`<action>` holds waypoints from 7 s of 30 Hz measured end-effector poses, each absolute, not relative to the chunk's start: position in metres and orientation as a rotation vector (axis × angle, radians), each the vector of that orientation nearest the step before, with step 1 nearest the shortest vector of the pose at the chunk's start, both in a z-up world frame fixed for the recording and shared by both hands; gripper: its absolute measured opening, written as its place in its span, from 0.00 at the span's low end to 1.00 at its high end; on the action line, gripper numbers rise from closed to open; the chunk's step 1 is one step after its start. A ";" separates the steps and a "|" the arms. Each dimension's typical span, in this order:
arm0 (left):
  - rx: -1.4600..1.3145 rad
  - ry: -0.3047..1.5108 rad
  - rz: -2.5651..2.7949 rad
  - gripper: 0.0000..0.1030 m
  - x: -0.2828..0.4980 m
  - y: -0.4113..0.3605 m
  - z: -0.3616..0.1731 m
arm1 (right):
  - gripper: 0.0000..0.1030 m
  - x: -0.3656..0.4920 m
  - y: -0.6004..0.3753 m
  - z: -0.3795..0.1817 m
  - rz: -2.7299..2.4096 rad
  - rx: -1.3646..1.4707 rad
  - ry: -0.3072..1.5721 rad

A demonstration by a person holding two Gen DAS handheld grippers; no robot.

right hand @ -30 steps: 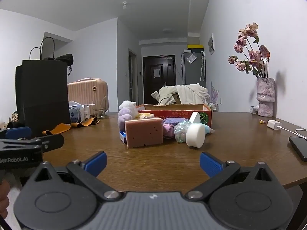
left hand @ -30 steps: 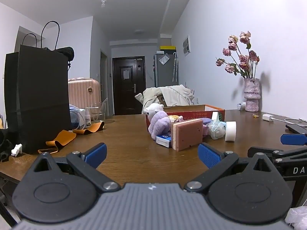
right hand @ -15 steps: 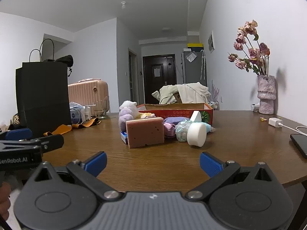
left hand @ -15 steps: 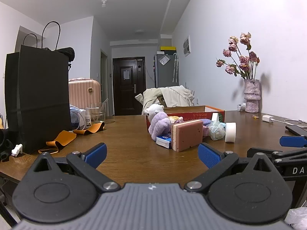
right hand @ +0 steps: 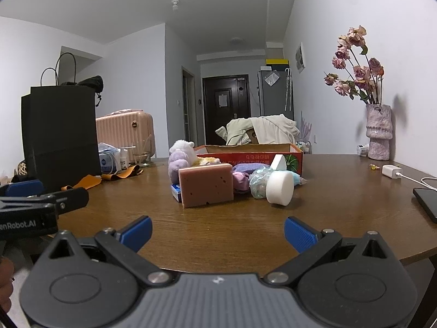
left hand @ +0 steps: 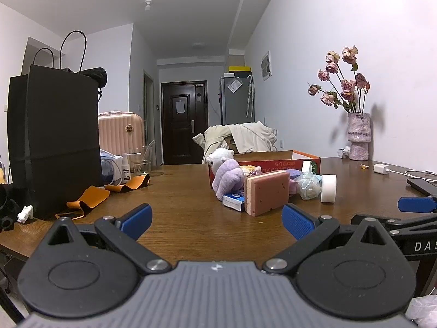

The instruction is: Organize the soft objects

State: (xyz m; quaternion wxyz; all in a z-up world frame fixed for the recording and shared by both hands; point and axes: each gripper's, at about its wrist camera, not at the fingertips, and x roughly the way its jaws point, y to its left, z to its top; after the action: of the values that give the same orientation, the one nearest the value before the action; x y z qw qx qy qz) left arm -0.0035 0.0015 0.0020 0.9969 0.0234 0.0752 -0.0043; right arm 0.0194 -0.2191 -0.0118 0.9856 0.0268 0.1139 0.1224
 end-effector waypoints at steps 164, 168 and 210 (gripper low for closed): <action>0.024 0.368 -0.211 0.92 0.262 0.049 0.203 | 0.77 0.303 -0.286 0.188 0.393 0.166 0.385; 0.023 0.279 -0.214 0.96 0.197 0.045 0.163 | 0.81 0.228 -0.282 0.146 0.380 0.101 0.270; -0.084 0.446 0.082 0.99 0.228 0.105 0.025 | 0.23 0.309 -0.105 0.023 0.626 0.110 0.457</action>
State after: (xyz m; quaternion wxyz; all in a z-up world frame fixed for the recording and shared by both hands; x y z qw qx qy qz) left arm 0.2283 0.1055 0.0249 0.9736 -0.0416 0.2209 0.0408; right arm 0.3093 -0.1051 0.0227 0.9245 0.0534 0.2227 0.3049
